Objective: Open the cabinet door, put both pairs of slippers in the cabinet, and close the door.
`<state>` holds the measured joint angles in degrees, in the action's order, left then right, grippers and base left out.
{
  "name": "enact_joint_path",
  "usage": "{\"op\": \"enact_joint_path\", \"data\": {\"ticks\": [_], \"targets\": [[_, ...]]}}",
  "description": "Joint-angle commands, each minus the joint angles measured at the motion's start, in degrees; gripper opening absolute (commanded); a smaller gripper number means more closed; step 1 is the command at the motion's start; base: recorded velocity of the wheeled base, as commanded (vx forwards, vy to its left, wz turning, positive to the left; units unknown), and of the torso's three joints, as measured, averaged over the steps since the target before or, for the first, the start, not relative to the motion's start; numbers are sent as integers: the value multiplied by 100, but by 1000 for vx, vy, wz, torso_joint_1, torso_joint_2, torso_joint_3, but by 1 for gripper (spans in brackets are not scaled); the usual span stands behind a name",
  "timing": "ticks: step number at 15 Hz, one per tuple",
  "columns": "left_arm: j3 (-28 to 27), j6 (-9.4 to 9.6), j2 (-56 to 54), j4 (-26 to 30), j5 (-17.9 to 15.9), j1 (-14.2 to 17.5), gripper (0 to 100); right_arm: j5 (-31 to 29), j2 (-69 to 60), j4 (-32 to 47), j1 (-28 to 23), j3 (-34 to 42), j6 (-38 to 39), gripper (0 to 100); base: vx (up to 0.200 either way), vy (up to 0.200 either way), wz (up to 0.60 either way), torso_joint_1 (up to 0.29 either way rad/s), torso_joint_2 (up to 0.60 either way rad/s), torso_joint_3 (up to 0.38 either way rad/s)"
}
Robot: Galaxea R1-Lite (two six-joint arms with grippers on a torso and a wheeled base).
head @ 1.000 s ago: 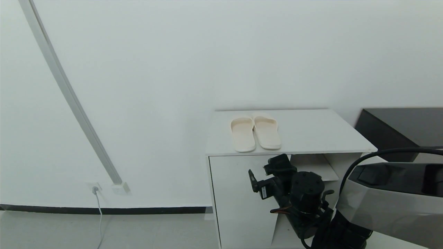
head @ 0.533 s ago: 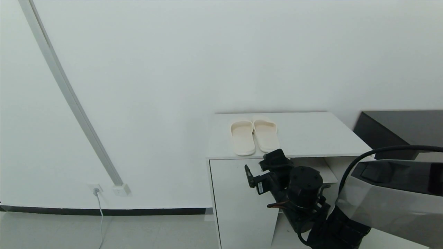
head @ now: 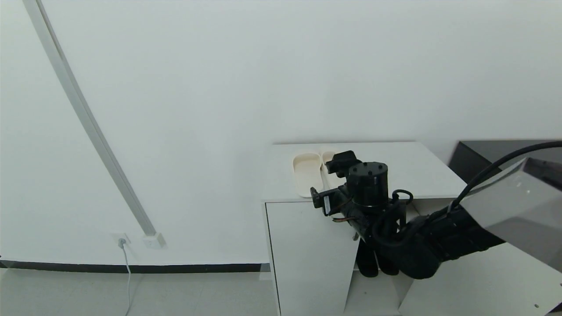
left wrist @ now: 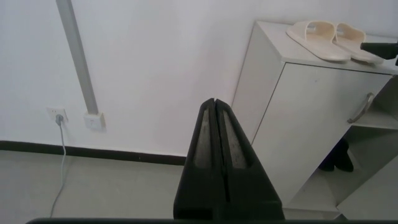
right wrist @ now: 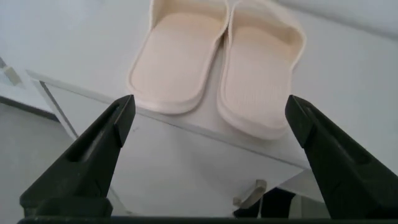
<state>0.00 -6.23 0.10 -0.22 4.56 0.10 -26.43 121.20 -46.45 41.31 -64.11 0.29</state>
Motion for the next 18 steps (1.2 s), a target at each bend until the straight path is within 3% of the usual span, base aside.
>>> {"op": "enact_joint_path", "data": {"ticks": [1,3,8,18], "targets": [[0,-1,8,-4,1,-1,0,-11,-378,927,-9,-664,595,100,0,0,0,0,0,0],[0,8,8,4,1,-1,0,-20,-483,2078,52,-1192,1368,100,0,0,0,0,0,0],[0,157,8,4,-78,-1,0,-20,-378,2078,70,-1183,1403,100,0,0,0,0,0,0],[0,131,8,4,-78,-1,0,-249,361,1410,61,-1165,1342,100,180,0,0,5,0,0]]}}
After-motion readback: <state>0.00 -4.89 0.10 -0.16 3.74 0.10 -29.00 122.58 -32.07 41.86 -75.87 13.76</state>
